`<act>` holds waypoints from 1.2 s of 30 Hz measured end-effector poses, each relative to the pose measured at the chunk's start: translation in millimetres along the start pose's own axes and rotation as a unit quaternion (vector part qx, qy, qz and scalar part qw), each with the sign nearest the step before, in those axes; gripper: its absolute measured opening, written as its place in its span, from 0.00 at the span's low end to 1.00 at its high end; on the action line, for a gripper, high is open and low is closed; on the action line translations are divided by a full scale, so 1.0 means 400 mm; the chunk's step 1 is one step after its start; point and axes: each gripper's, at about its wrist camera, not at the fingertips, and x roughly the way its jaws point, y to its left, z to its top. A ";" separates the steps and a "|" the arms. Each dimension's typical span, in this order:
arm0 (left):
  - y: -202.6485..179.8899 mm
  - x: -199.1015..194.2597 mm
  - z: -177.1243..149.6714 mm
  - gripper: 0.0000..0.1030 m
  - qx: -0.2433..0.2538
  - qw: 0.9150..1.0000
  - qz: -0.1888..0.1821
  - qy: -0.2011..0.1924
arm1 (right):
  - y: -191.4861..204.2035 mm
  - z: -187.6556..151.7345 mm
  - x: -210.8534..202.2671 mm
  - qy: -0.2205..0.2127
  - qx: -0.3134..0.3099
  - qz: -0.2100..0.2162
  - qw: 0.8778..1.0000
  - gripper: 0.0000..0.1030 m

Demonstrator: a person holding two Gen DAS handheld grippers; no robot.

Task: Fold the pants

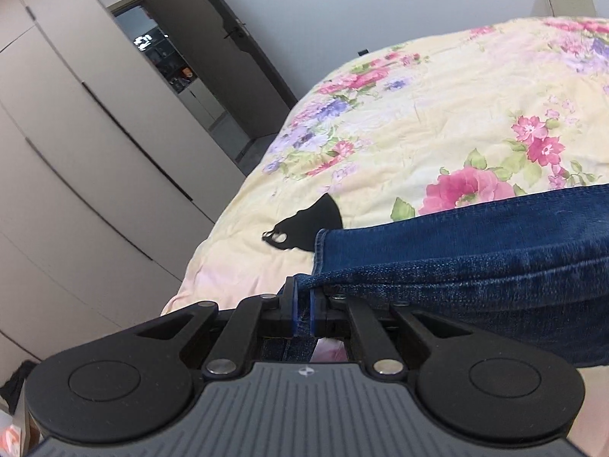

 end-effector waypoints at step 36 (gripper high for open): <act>0.118 0.237 -0.004 0.75 -0.142 0.981 -0.134 -0.011 | 0.188 0.095 0.363 0.110 0.234 -0.019 0.966 0.51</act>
